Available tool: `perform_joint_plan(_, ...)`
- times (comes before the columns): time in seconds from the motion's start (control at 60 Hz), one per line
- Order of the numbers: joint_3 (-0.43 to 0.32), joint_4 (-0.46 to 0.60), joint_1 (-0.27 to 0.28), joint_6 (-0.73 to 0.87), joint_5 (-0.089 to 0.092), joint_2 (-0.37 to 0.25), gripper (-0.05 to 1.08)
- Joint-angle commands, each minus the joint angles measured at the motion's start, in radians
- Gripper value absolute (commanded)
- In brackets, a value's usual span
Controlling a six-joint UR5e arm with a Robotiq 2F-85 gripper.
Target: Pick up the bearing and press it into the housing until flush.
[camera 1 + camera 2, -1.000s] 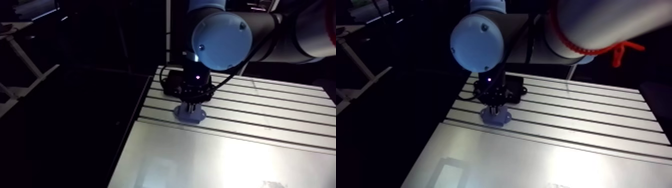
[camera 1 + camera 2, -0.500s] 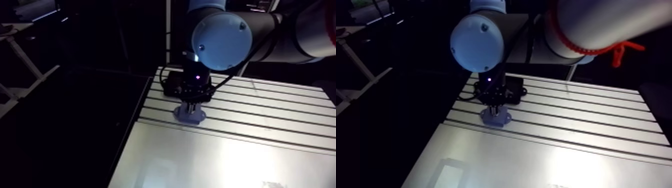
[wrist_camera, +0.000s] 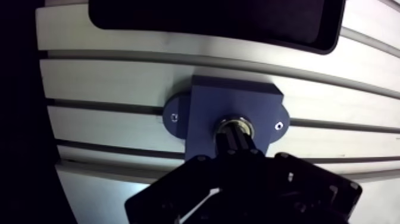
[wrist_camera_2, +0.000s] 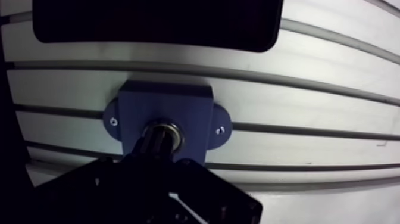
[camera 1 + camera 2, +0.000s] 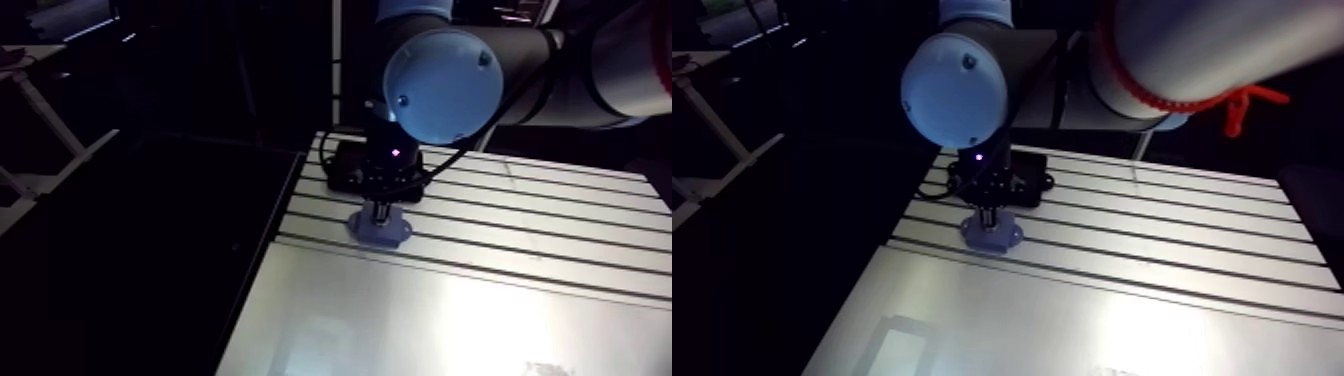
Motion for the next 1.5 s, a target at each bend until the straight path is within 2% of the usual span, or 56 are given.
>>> perform_joint_plan(0.017, 0.0, -0.001, -0.001, 0.0, -0.001, 0.0, 1.08)
perform_joint_plan(1.5, 0.003, -0.001, -0.001, 0.0, -0.001, 0.009, 1.08)
